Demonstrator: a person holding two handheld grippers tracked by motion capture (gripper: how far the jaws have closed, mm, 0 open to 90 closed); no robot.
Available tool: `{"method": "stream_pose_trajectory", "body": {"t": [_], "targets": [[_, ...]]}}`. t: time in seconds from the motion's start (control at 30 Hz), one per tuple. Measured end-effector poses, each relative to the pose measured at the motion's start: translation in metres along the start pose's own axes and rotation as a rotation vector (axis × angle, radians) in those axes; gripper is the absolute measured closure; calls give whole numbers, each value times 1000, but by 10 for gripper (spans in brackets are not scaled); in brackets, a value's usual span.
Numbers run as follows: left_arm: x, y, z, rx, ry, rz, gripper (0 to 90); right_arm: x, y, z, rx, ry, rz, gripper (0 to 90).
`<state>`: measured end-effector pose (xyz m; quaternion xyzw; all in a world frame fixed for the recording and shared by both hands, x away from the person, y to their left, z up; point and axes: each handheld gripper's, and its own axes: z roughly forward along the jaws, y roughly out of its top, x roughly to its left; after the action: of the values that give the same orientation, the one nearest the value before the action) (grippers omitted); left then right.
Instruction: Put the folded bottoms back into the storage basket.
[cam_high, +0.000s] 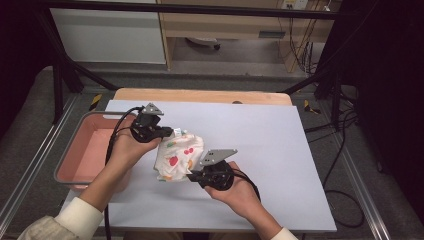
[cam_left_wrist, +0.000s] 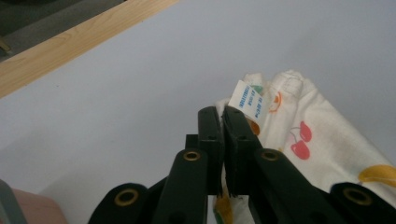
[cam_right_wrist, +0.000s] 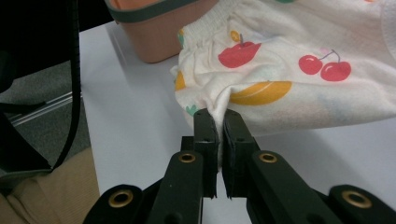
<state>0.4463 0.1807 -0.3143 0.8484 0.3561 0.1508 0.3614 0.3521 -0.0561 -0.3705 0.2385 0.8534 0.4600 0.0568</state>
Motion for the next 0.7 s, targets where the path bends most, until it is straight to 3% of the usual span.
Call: {"method": "stream_pose_trajectory", "body": {"t": [0.4,0.7], "targets": [[13,11,-22,-26,31,4,873,2,24,2,-30,10,-23,864],[18,12,-31,-33,42,4,873,3,32,1,-44,8,-29,864]]}}
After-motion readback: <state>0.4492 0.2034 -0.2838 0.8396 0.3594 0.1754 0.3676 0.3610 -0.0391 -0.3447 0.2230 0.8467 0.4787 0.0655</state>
